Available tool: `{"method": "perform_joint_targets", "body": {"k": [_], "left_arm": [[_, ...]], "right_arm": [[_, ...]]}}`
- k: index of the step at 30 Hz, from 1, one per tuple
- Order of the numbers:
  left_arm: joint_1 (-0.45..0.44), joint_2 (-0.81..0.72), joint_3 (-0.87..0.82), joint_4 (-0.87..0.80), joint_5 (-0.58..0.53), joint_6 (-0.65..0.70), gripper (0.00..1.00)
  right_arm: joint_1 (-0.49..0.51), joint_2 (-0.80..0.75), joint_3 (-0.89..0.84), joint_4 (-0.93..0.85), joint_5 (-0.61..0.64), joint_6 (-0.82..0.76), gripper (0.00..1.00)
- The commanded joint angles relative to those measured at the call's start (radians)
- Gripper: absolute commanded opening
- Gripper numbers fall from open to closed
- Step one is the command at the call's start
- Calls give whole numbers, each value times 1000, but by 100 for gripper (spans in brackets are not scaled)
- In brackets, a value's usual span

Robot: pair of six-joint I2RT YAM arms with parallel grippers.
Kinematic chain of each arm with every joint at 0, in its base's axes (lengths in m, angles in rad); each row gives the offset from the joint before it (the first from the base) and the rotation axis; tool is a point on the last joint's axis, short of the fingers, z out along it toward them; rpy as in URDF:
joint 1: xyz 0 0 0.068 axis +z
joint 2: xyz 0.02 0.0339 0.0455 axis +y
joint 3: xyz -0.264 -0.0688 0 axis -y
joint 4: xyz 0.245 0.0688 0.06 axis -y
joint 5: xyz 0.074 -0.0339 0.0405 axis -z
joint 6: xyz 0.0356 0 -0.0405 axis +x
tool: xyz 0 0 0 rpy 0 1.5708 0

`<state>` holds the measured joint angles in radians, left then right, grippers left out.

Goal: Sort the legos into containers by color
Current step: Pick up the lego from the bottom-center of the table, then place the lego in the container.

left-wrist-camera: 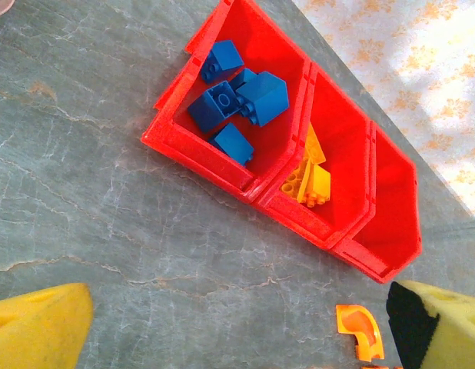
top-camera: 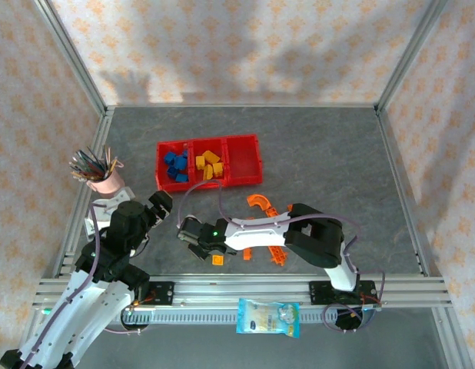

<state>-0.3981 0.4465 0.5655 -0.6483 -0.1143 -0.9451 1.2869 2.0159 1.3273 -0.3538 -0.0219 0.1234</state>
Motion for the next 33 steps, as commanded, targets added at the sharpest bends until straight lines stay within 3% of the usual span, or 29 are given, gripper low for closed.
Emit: {"method": "perform_joint_targets", "body": {"k": [1,9,15,22,33], "left_arm": [[10,-1,0,-32,-31,-4,99],[9,2,-4,-16,-19,-4,99],[9,13,13,7,-21,13,99],[9,86,46,80,-7,59,99],[10,228,60,259,19,109,99]], "right_arm": [[8,23,21,9,-2,-10,43],[5,-10,10,19,7,4,30],[-34,-87,13,13,0,31,29],[-156,-148,70,-26,18,54,29],[-360,44,360,-52,134,92,29]]}}
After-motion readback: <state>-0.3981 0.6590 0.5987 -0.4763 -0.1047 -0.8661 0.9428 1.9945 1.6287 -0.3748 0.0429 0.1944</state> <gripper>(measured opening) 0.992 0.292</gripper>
